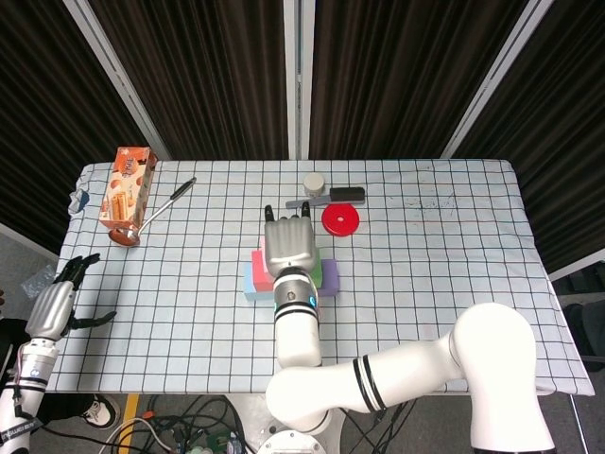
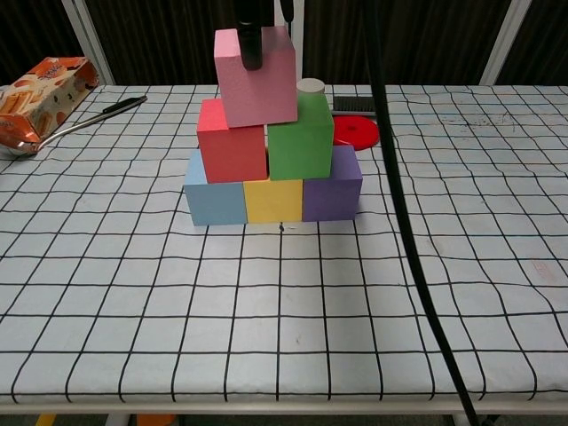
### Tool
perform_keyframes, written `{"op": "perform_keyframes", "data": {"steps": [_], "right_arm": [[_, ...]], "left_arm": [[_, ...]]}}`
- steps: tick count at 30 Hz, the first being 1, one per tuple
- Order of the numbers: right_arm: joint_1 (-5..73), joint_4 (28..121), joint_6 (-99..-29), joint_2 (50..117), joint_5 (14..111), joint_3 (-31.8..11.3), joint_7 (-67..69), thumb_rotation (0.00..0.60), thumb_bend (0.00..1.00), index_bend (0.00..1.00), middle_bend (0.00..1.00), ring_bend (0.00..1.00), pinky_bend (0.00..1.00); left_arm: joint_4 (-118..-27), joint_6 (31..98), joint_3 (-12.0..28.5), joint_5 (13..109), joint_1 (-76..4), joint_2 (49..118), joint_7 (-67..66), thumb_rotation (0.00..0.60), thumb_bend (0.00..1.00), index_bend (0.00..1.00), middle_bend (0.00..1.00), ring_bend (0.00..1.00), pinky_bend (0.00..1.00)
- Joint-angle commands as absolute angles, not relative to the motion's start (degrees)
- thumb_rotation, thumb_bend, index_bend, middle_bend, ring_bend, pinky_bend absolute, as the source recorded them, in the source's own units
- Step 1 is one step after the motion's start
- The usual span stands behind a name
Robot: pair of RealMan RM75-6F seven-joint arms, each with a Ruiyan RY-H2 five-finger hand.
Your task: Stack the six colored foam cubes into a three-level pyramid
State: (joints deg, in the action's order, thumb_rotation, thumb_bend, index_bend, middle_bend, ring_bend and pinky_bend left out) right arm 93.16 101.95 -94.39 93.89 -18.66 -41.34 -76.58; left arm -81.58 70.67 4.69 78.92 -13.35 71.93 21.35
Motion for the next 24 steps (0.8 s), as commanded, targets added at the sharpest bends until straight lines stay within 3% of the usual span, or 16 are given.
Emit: {"op": "perform_keyframes", "data": {"steps": [1, 24], "right_arm": [[93.09, 101.77, -94.28, 94.12, -18.40, -41.44, -76.62, 0.600, 0.13, 0.00, 0.77, 0.30, 0.00], [93.01, 99.75, -94.65, 96.40, -17.08, -42.53, -77.53, 0.600, 0.13, 0.00, 0.78, 0.31, 0.00]], "left_arm": [[-81.42, 70.52, 4.56, 78.87, -13.29, 72.04, 21.43, 0.600, 0.10, 0.09, 0.11, 0.01, 0.17], [-81.07, 70.29, 4.34, 78.99, -12.98, 71.55, 22.49, 0.600, 0.10, 0.09, 0.11, 0.01, 0.17]]}}
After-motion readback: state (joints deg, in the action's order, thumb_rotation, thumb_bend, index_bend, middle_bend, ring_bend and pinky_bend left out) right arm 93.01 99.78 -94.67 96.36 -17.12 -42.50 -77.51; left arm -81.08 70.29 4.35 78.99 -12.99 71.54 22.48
